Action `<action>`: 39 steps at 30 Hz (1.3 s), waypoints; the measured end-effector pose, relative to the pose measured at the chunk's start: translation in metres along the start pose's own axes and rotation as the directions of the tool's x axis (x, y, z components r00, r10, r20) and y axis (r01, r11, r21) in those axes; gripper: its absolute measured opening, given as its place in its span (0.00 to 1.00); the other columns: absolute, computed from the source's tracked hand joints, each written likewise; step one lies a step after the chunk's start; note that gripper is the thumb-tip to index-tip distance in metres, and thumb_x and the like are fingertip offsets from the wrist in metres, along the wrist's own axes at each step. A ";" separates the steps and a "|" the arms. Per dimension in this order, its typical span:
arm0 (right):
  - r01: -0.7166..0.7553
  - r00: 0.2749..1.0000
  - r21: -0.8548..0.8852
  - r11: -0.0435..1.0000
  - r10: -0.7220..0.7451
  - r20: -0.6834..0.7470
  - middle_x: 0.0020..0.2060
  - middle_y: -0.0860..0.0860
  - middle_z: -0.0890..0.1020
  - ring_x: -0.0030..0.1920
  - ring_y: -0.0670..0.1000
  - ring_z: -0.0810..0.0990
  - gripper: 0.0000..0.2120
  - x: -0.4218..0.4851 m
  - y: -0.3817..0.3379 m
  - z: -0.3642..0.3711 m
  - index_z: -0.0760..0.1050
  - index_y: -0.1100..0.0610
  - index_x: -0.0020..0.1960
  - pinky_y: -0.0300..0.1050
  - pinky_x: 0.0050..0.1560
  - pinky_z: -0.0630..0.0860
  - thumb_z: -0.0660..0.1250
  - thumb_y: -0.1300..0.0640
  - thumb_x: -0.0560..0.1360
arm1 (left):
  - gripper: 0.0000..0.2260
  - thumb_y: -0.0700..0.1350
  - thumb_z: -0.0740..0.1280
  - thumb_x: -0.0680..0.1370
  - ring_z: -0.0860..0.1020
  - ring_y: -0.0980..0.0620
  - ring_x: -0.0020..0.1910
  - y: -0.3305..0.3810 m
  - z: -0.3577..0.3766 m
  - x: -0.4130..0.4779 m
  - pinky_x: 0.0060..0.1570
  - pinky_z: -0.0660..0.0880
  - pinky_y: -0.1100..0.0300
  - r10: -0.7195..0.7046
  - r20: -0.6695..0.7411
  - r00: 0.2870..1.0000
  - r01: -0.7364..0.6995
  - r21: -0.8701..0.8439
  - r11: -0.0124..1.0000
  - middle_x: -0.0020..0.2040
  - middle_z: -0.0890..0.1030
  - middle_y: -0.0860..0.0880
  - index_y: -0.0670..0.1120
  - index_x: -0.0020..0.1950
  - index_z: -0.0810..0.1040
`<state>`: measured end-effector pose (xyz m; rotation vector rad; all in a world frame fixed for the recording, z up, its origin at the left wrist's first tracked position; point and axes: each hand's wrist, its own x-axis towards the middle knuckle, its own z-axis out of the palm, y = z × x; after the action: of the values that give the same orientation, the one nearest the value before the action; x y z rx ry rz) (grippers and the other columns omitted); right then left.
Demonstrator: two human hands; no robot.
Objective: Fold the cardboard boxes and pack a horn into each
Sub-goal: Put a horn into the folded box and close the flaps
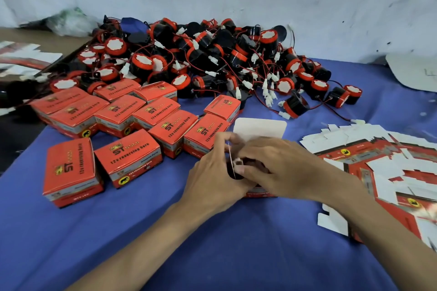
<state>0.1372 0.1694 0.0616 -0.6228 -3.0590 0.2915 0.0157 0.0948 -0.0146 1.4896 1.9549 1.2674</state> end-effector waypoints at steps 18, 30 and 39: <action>0.105 0.990 -0.047 0.993 -0.109 -0.088 0.53 0.46 0.78 0.59 0.47 0.73 0.16 -0.001 0.010 0.009 0.82 0.48 0.53 0.41 0.58 0.64 0.56 0.47 0.79 | 0.24 0.45 0.63 0.70 0.73 0.55 0.60 -0.002 -0.006 0.000 0.60 0.71 0.55 0.196 0.158 0.968 -0.110 -0.436 0.893 0.59 0.75 0.54 0.59 0.65 0.66; 0.296 0.913 -0.235 0.926 -0.346 -0.214 0.54 0.44 0.80 0.55 0.47 0.77 0.12 -0.035 0.018 0.015 0.80 0.46 0.57 0.49 0.59 0.70 0.61 0.48 0.78 | 0.15 0.54 0.63 0.78 0.77 0.57 0.57 0.001 0.002 0.009 0.54 0.71 0.66 0.202 -0.027 0.979 -0.194 -0.438 0.878 0.56 0.77 0.58 0.67 0.63 0.65; 0.208 0.657 0.372 0.905 0.152 -0.739 0.44 0.56 0.82 0.48 0.46 0.79 0.12 -0.042 0.044 0.035 0.80 0.64 0.45 0.34 0.51 0.71 0.60 0.58 0.74 | 0.07 0.43 0.68 0.72 0.80 0.57 0.47 -0.006 0.007 0.013 0.46 0.77 0.49 0.238 -0.197 0.951 -0.260 -0.096 0.961 0.46 0.82 0.55 0.49 0.50 0.77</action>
<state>0.1917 0.1865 0.0209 -0.4890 -2.0849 0.5247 0.0128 0.1091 -0.0199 1.6499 1.8012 1.6546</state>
